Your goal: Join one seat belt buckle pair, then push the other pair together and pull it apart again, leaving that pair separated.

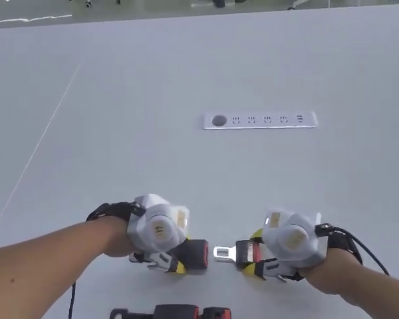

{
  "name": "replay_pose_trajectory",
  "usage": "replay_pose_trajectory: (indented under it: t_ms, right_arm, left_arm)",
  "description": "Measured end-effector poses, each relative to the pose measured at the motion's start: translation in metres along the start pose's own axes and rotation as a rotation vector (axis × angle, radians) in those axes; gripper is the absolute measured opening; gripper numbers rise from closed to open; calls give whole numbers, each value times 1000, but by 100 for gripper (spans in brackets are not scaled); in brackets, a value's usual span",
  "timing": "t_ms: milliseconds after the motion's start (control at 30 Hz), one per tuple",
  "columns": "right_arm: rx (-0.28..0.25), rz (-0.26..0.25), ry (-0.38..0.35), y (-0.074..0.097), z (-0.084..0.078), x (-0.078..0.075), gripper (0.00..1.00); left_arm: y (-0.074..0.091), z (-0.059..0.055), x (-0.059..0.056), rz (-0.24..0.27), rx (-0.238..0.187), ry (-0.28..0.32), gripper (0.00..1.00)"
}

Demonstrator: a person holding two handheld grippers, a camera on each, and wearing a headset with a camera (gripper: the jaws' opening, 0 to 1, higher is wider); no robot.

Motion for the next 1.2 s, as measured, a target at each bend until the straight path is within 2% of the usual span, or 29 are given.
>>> replay_pose_trajectory:
  t_ms: [100, 267, 533, 1200]
  right_arm:
    - [5, -15, -12, 11, -13, -2, 37]
    - [4, -8, -14, 23, -24, -2, 37]
    - [6, 2, 2, 32, -41, -6, 37]
    - [19, 5, -3, 50, -64, -5, 37]
  left_arm:
    - [0, 0, 1, -1, -1, 0, 34]
    - [0, 0, 0, -2, -2, 0, 34]
    - [0, 1, 0, -3, -2, -1, 34]
    - [-1, -2, -1, -1, -3, -1, 34]
Point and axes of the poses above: the centre of the closed fingertips' face, and the gripper's own axes: y roughly backward along the fingers, x roughly to its left, z roughly out of its top, the point moved 7 cm from there along y, roughly backward along the fingers, and after that the axes turned 5 degrees about y, right-handed, at the moved point
